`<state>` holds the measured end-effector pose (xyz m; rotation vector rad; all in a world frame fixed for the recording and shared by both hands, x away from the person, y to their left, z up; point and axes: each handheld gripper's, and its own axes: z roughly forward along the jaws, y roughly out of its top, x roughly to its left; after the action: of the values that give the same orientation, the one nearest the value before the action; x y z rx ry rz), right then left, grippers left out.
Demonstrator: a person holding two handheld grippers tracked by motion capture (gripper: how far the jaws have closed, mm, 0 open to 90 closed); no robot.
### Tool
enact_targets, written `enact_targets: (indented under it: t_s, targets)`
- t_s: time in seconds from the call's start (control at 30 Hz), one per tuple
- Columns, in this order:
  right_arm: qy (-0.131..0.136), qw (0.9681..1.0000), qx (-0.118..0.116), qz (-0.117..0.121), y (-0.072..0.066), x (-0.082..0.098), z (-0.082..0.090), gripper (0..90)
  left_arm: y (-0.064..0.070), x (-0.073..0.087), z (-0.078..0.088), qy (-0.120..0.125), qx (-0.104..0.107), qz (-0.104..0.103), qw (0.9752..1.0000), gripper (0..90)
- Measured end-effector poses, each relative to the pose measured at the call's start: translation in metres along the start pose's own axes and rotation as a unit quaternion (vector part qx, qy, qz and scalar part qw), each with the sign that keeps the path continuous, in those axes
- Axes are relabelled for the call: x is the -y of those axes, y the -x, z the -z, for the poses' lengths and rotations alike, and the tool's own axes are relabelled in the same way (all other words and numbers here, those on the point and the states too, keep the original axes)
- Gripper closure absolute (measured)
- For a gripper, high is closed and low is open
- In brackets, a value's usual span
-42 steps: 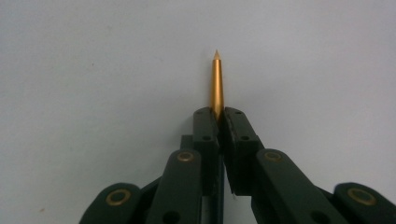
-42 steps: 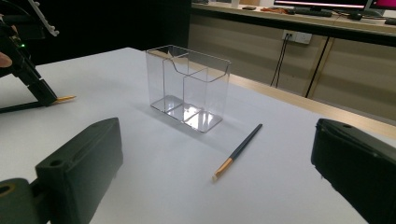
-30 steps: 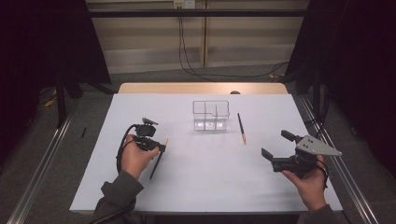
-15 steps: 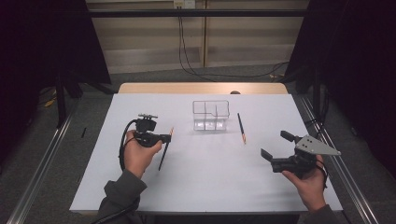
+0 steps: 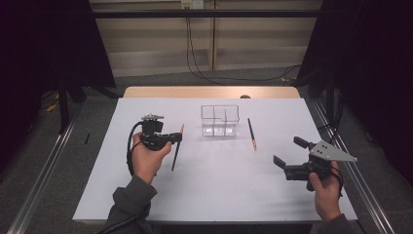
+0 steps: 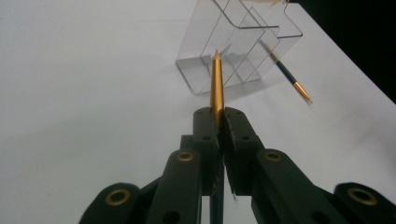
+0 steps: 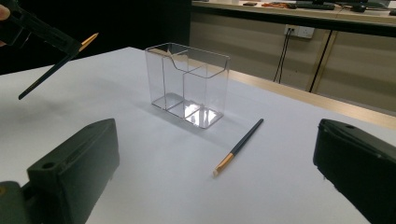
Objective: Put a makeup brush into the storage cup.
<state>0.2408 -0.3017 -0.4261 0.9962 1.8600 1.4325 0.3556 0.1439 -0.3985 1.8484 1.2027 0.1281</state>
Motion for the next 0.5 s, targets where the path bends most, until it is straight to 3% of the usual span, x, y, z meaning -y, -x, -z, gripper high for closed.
enact_targets:
  t_s: [0.5]
  targets:
    - [-0.003, 1.0, -0.002, 0.005, -0.0013, 0.0004, -0.0004, 0.0, 0.0007, -0.0051, 0.0073, 0.056, 0.02, 0.008, 0.9982, 84.2]
